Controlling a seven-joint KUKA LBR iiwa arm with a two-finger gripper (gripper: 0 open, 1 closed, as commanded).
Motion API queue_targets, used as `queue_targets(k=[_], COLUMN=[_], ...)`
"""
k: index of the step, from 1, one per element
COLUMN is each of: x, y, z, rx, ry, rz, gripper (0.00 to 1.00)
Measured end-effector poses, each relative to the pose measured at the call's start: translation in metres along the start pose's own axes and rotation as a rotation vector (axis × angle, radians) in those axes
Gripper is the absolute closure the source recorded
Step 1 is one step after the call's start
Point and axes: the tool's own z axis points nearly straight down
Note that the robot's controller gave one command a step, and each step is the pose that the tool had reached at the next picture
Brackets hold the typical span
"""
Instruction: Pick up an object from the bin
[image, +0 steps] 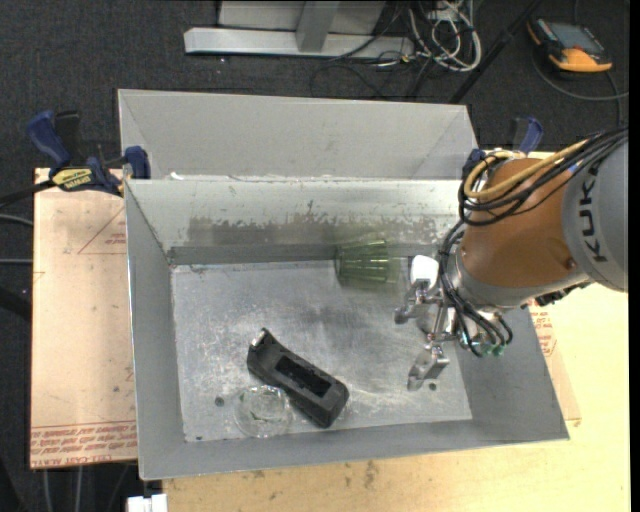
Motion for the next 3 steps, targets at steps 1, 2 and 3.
queue_targets(k=[1,2,3], x=[-0.002,-0.037,-0.048], y=[0.0,-0.038,-0.062], z=[-0.004,0.013,0.028], rx=[0.001,0.0,0.004], ry=[-0.007,-0.013,-0.011], rz=[-0.001,-0.074,-0.082], gripper=[0.0,0.0,0.0])
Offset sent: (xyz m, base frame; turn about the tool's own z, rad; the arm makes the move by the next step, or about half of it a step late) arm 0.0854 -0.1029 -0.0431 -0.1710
